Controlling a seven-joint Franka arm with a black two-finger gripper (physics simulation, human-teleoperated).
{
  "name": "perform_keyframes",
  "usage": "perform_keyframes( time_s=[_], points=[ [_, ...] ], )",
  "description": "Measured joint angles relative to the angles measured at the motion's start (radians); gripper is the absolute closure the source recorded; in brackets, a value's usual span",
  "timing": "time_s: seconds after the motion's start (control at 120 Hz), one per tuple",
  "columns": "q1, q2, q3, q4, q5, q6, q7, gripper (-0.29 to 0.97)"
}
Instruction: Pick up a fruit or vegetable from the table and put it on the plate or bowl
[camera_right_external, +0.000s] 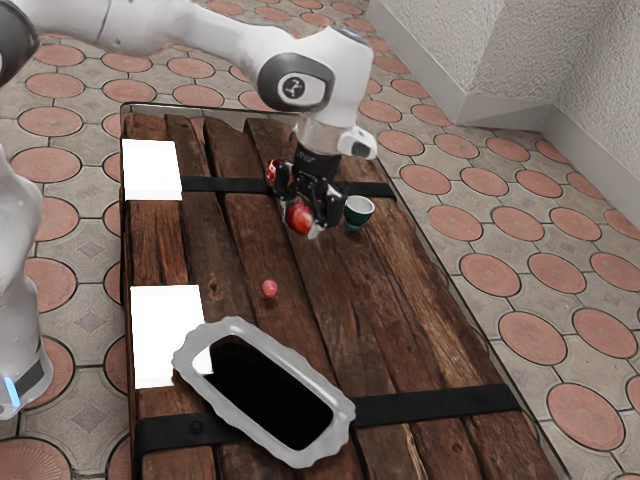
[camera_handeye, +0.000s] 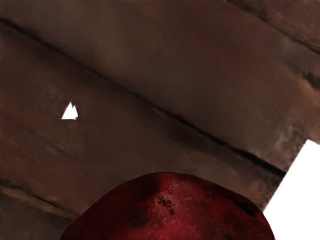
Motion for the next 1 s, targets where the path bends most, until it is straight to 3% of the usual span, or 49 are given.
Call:
perform_keyframes(
  time_s=[0.175, 0.275, 0.717, 0.833, 1.0],
  points=[
    [-0.002, -0.088, -0.250, -0.087, -0.001, 0.022, -0.054, 0.36],
    [-0.005, -0.147, -0.326, -0.111, -0.001, 0.035, -0.095, 0.37],
    [-0.123, -0.240, -0.418, -0.166, -0.012, 0.133, -0.318, 0.35],
    [-0.126, -0.238, -0.428, -0.176, -0.042, 0.158, -0.368, 0.15],
    [-0.125, -0.237, -0.429, -0.180, -0.069, 0.182, -0.426, 0.05]
  ],
)
